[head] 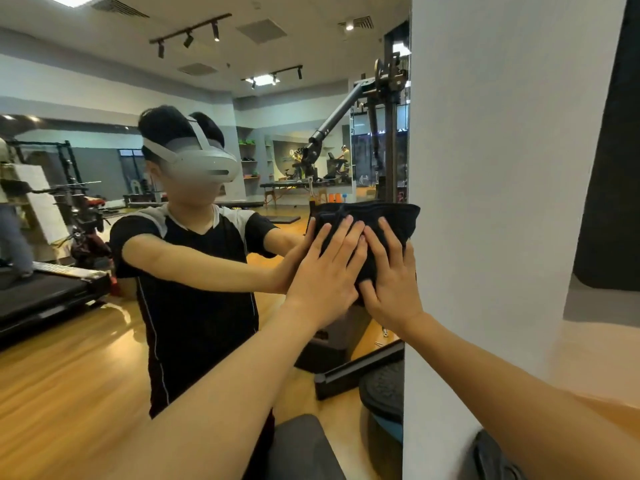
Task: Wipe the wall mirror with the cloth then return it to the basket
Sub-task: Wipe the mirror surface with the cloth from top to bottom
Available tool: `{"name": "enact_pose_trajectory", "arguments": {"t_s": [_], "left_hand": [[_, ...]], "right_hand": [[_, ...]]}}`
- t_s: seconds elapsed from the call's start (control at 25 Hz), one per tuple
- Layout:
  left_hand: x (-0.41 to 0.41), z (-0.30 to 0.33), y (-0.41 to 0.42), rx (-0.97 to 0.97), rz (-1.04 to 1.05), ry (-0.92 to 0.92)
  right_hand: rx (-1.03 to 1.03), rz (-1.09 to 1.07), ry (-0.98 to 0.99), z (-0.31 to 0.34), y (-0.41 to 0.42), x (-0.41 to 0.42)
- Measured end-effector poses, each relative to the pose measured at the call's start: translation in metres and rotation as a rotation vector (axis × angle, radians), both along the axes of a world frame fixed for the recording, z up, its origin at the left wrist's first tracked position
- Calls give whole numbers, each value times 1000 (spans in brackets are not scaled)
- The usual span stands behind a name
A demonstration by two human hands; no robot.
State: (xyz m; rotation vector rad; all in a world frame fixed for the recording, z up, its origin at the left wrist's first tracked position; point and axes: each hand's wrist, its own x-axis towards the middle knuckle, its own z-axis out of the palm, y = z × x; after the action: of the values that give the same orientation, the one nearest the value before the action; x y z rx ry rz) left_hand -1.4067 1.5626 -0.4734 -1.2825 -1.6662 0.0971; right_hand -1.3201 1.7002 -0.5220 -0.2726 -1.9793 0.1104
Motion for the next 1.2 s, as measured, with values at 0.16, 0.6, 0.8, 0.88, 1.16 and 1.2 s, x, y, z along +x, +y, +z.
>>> {"name": "enact_pose_trajectory", "arguments": {"t_s": [0.16,0.6,0.8,0.88,1.16,1.2], "left_hand": [[-21,-6,-53,-12,-21,21],[-106,-17,-288,-4,25,50],[-133,-21,-406,-39,168,42],[-140,-20,-441,-53,188,38],[-157,-34,-553,-6,291,-109],[-160,-39,-565,4,288,-132]], "right_hand": [[70,8,-60,-7,-43,-13],[239,114,80,-17,-244,-112],[352,197,47,-18,-342,-151],[334,212,47,-21,-377,-165],[280,242,8,-39,-502,-210],[291,233,0,-44,-515,-215]]}}
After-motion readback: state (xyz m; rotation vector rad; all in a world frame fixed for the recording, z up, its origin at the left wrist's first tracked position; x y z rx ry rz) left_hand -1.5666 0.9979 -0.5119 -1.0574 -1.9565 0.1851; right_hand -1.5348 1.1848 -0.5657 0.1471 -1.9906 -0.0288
